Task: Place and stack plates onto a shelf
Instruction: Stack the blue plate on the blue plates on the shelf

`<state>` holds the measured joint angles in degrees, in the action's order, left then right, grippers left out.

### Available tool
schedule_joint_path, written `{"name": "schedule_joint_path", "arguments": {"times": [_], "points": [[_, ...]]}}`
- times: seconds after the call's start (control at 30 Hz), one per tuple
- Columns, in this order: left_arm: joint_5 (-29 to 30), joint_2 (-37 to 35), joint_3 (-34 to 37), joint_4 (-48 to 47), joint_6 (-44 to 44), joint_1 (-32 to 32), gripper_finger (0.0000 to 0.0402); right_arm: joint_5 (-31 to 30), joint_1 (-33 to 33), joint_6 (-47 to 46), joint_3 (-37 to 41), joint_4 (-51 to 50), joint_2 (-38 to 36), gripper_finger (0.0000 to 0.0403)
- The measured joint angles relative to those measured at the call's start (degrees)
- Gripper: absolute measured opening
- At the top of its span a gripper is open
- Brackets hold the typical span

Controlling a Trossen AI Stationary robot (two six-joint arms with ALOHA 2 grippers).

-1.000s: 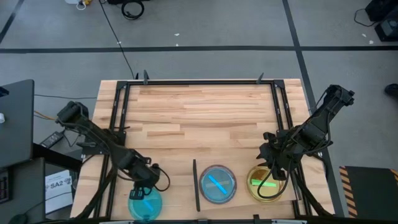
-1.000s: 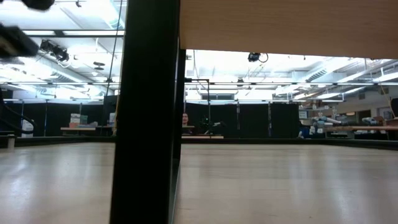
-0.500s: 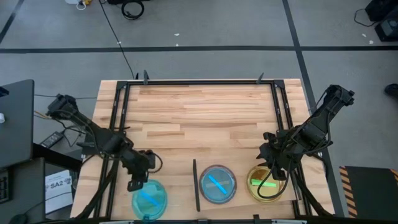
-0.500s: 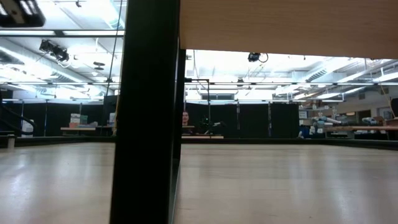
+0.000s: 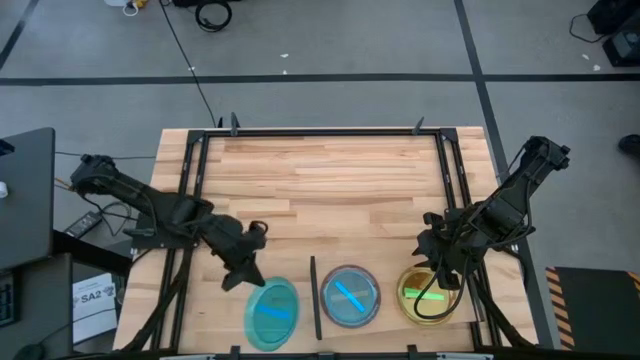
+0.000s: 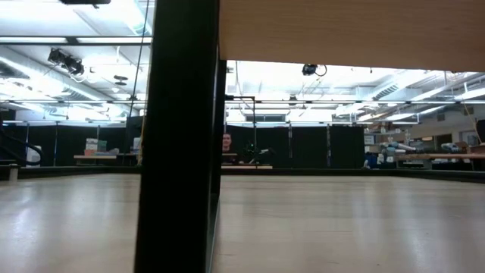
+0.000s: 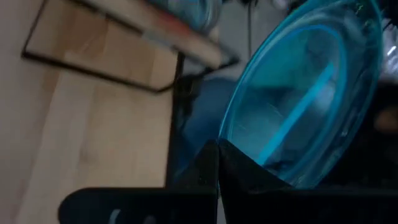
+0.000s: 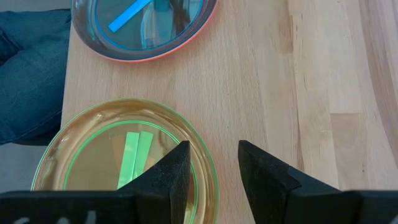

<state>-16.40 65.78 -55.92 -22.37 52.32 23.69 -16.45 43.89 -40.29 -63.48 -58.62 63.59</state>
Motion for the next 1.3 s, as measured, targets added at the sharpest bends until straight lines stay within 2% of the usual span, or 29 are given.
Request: {"name": "schedule_joint_path", "arguments": {"times": [0.43, 0.67, 0.9, 1.17, 1.3], "points": [[5.7, 2.2, 0.0, 17.1, 10.4, -9.4, 0.0002, 0.0, 0.0, 0.0, 0.0, 0.0, 0.0, 0.0141], [6.3, 7.3, 0.0, 26.9, 10.5, -12.4, 0.0002, 0.0, 0.0, 0.0, 0.0, 0.0, 0.0, 0.0141], [5.8, 14.6, 0.0, 36.5, 13.1, -12.0, 0.0002, 0.0, 0.0, 0.0, 0.0, 0.0, 0.0, 0.0142], [4.5, 18.6, -1.2, 36.2, 17.5, -10.9, 0.0002, 0.0, 0.0, 0.0, 0.0, 0.0, 0.0, 0.0142], [5.1, 18.5, -6.4, 28.6, 14.5, -10.9, 0.0002, 0.0, 0.0, 0.7, 0.0, 0.0, 0.0, 0.0141]]}}
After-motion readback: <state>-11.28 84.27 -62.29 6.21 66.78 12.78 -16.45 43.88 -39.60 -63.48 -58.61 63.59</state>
